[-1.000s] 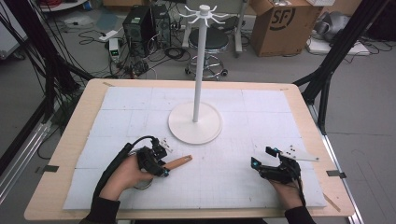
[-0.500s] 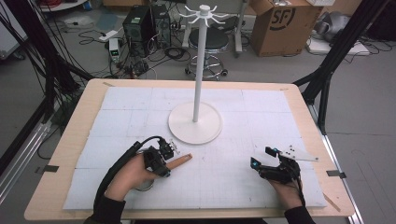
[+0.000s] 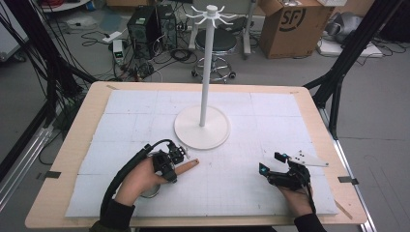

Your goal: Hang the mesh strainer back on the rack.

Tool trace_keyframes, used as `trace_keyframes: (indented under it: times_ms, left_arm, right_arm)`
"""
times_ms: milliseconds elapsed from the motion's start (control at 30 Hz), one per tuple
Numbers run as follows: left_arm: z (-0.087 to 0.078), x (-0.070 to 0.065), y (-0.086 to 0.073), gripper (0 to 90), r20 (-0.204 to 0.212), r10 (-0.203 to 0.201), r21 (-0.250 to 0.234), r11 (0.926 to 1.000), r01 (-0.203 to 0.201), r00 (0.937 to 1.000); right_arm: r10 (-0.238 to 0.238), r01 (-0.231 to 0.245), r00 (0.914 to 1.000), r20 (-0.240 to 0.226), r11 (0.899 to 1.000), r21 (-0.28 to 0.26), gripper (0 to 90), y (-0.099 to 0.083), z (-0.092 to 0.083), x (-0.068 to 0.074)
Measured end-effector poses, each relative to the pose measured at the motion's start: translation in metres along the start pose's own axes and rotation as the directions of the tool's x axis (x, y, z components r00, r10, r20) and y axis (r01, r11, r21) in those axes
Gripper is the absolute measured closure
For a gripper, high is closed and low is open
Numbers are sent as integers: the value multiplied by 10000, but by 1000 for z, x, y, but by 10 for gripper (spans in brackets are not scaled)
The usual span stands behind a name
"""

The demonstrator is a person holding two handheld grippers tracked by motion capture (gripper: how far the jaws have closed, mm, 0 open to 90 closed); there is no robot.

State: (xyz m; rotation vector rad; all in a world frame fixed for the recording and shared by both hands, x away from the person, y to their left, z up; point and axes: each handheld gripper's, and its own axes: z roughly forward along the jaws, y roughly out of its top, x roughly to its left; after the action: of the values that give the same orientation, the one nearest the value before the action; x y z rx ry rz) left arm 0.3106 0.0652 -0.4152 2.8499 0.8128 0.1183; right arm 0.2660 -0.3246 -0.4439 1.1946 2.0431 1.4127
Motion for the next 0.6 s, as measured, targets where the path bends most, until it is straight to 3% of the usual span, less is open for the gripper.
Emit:
trace_keyframes:
  times_ms: [100,233,300,500,600]
  left_arm:
    - [0,-2,2,695,-154,129,89,9999,-128,9998]
    - [1,-2,12,695,-115,85,803,9967,-76,9999]
    - [1,-1,14,695,-49,97,938,9956,-92,9999]
    - [1,2,10,695,164,85,652,9978,-95,9998]
    - [0,4,2,696,278,126,83,9999,-128,9995]
  right_arm:
    - [17,-17,10000,19,10000,-11,171,0,0,0]
    - [-51,51,10000,12,10000,10,172,0,1,0]
    - [-53,53,10000,11,10000,-4,172,0,1,0]
    - [-15,15,10000,-13,10000,14,171,0,1,0]
    - [-13,13,10000,-23,10000,-46,172,1,0,0]
